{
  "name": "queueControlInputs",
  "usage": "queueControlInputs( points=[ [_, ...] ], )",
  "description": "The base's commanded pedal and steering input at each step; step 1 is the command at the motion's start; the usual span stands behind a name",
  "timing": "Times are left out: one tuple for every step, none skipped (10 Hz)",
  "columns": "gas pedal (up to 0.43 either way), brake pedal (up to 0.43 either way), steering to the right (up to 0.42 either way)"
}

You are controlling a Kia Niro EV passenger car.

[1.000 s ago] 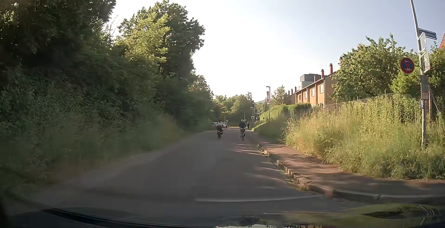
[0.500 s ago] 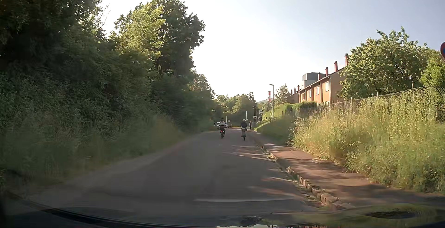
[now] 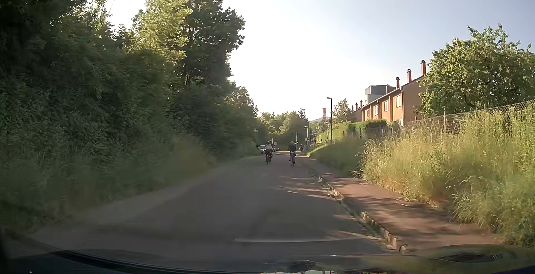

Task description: Follow the waypoints while adhering to traffic rules and regulations

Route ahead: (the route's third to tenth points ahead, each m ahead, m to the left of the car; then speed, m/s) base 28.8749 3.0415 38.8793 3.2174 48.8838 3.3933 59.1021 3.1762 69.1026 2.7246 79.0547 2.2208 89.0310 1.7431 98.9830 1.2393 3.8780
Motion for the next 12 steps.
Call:
queueControlInputs(
  points=[
    [0.118,0.000,-0.004],
    [0.118,0.000,-0.006],
    [0.118,0.000,-0.002],
    [0.118,0.000,0.006],
    [0.118,0.000,0.009],
    [0.118,0.000,0.003],
    [0.118,0.000,-0.002],
    [0.118,0.000,-0.002],
    [0.118,0.000,0.001],
    [0.118,0.000,0.004],
    [0.118,0.000,0.004],
    [0.118,0.000,0.003]
  ],
)
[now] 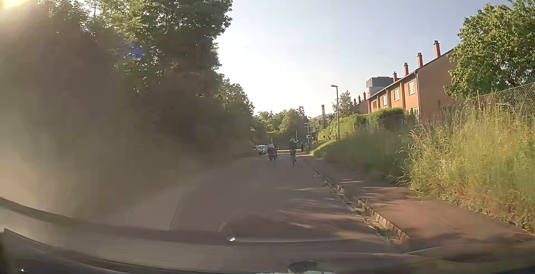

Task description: Follow the waypoints while adhering to traffic rules and regulations

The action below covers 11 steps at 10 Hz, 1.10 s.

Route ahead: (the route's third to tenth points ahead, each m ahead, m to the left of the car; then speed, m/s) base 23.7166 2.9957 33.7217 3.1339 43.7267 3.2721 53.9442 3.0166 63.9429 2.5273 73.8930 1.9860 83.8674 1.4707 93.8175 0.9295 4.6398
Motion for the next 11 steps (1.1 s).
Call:
queueControlInputs(
  points=[
    [0.118,0.000,0.002],
    [0.110,0.000,0.003],
    [0.087,0.000,0.005],
    [0.087,0.000,0.004],
    [0.087,0.000,0.003],
    [0.087,0.000,0.003],
    [0.087,0.000,0.003],
    [0.087,0.000,0.003],
    [0.087,0.000,0.003],
    [0.087,0.000,0.002],
    [0.087,0.000,0.003]
  ],
)
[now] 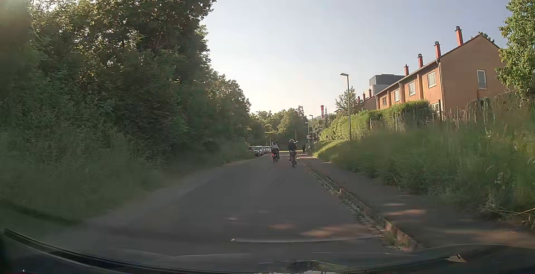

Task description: Follow the waypoints while adhering to traffic rules and regulations

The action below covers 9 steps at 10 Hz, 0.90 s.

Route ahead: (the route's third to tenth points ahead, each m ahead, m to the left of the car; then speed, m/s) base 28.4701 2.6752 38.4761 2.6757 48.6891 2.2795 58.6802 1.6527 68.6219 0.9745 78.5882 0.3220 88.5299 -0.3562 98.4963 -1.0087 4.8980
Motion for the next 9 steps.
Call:
queueControlInputs(
  points=[
    [0.087,0.000,0.003],
    [0.079,0.000,0.003],
    [0.067,0.000,0.003],
    [0.067,0.000,0.003],
    [0.067,0.000,0.002],
    [0.067,0.000,0.003],
    [0.059,0.000,0.003],
    [0.059,0.000,0.003],
    [0.059,0.000,0.003]
  ],
)
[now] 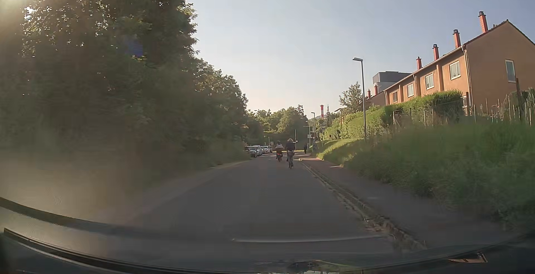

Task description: Follow the waypoints while adhering to traffic rules and regulations

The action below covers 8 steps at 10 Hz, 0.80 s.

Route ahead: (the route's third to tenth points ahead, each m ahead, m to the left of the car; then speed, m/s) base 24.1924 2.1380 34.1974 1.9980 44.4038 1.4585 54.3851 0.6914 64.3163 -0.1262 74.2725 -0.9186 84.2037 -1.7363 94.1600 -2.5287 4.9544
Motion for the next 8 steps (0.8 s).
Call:
queueControlInputs(
  points=[
    [0.059,0.000,0.003],
    [0.059,0.000,0.003],
    [0.059,0.000,0.003],
    [0.059,0.000,0.002],
    [0.059,0.000,0.003],
    [0.059,0.000,0.003],
    [0.059,0.000,0.003],
    [0.059,0.000,0.003]
  ],
)
